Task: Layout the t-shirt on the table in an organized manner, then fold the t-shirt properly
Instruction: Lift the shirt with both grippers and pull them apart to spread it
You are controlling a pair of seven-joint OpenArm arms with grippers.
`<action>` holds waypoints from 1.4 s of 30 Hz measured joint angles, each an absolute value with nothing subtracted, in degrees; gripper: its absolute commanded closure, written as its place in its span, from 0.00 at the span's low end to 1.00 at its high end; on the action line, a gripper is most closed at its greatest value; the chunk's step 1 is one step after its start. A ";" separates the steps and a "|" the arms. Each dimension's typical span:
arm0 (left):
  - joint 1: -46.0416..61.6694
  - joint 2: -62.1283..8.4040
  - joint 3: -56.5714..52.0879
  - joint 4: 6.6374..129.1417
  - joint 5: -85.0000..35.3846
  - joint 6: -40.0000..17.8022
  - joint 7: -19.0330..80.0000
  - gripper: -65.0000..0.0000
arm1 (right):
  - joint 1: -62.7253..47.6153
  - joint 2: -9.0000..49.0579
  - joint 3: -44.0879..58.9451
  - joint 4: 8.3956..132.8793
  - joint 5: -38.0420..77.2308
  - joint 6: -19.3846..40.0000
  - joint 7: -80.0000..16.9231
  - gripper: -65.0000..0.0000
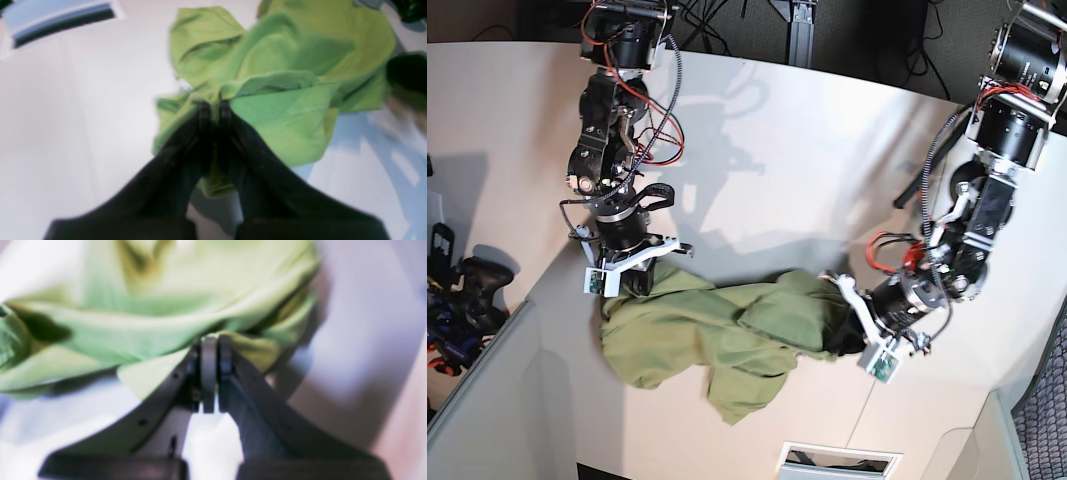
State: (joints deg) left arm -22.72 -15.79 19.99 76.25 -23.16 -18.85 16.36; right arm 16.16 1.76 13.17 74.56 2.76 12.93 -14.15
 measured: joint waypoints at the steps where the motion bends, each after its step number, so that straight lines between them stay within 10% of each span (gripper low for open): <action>1: -22.70 -17.21 19.05 78.43 -24.21 -19.14 16.38 1.00 | 16.16 2.33 13.17 77.03 4.05 13.96 -15.31 1.00; 20: -23.05 -30.00 0.82 107.66 -31.99 -19.81 21.10 1.00 | 25.06 13.26 13.10 94.56 17.10 15.62 -23.18 1.00; 42: -37.82 -33.28 -0.67 88.64 -32.18 -17.47 19.84 1.00 | 34.06 20.36 14.57 90.26 16.51 15.88 -24.47 1.00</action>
State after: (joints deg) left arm -37.82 -33.28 -0.67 88.64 -32.18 -17.47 19.84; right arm 34.06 20.36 14.57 90.26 16.51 15.88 -24.47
